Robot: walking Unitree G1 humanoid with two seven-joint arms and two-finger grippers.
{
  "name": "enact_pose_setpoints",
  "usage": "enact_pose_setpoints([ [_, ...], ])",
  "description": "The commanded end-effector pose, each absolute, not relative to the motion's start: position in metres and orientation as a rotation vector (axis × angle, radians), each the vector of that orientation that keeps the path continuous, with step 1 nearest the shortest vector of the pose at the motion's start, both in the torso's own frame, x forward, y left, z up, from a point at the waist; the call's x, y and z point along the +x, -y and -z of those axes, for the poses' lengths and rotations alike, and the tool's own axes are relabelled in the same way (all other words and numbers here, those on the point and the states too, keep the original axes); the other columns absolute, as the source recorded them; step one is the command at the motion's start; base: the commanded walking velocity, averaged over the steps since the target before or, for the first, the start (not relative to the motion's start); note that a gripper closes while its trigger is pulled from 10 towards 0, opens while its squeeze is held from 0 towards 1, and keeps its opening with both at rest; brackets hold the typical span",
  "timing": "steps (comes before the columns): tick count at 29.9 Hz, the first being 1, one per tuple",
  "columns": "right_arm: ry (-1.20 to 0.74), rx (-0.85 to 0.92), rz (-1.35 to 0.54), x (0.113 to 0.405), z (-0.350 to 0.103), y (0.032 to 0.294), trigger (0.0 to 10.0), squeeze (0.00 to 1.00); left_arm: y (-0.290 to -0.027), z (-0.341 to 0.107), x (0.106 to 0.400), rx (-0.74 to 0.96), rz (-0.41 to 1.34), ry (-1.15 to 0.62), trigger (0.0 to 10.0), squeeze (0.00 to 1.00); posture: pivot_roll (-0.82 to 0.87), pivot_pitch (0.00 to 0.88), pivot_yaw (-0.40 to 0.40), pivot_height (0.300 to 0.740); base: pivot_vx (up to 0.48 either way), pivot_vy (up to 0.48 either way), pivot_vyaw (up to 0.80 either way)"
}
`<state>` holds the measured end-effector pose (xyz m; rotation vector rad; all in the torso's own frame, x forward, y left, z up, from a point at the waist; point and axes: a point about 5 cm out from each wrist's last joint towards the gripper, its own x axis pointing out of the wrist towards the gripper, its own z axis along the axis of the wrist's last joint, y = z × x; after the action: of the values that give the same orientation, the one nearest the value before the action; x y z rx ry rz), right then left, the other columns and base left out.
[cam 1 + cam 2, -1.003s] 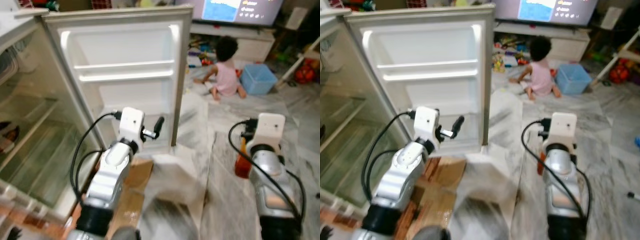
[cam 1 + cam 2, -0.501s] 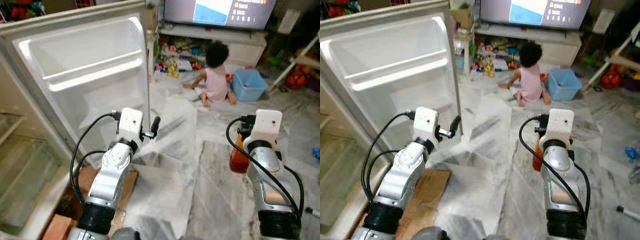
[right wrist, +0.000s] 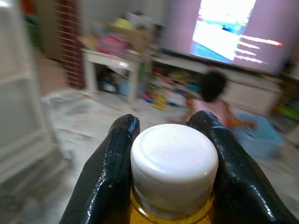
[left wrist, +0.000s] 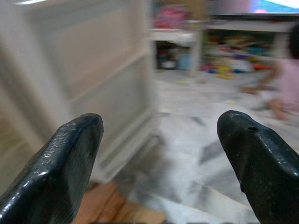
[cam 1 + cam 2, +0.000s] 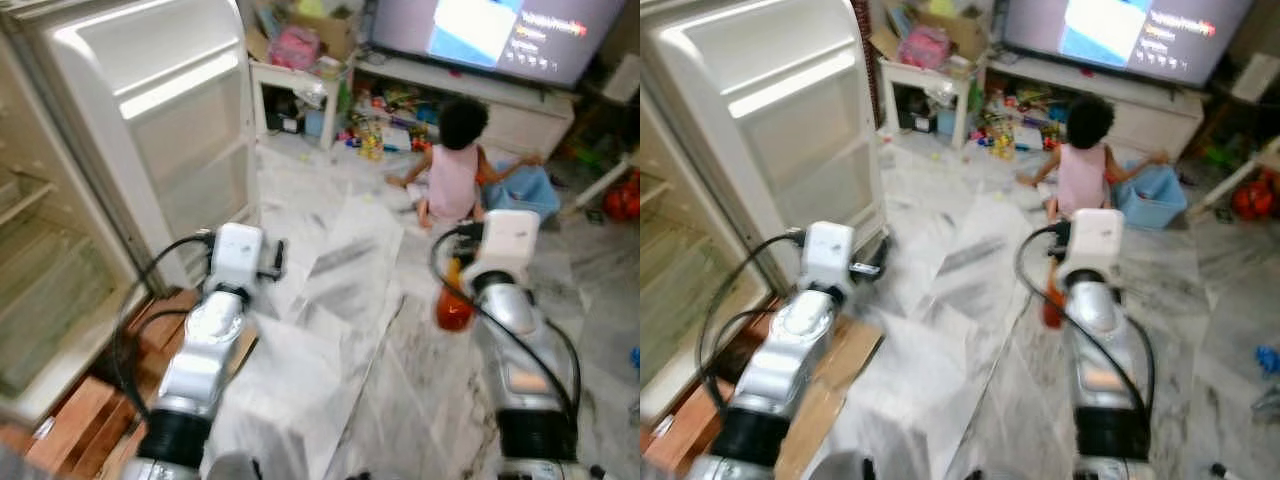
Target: Restocking fridge
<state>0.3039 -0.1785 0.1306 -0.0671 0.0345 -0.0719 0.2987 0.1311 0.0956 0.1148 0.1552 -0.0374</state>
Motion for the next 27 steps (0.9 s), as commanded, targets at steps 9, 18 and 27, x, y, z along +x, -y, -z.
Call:
enact_pose_setpoints([
  [9, 0.065, -0.11, -0.035, 0.305, -0.145, 0.167, 10.0, 0.0, -0.135, -0.094, 0.3, 0.103, -0.024, -0.163, 10.0, 0.0, 0.03, 0.0, -0.031, 0.74, 0.438, 0.0, 0.15],
  [18, 0.096, -0.114, -0.077, 0.306, -0.149, 0.162, 10.0, 0.0, -0.141, -0.091, 0.301, 0.112, -0.07, -0.182, 10.0, 0.0, 0.03, 0.0, -0.031, 0.74, 0.451, 0.0, 0.79],
  [27, 0.114, -0.089, -0.095, 0.308, -0.152, 0.159, 10.0, 0.0, -0.141, -0.09, 0.301, 0.123, -0.081, -0.186, 10.0, 0.0, 0.03, 0.0, -0.031, 0.74, 0.406, -0.179, 0.2],
])
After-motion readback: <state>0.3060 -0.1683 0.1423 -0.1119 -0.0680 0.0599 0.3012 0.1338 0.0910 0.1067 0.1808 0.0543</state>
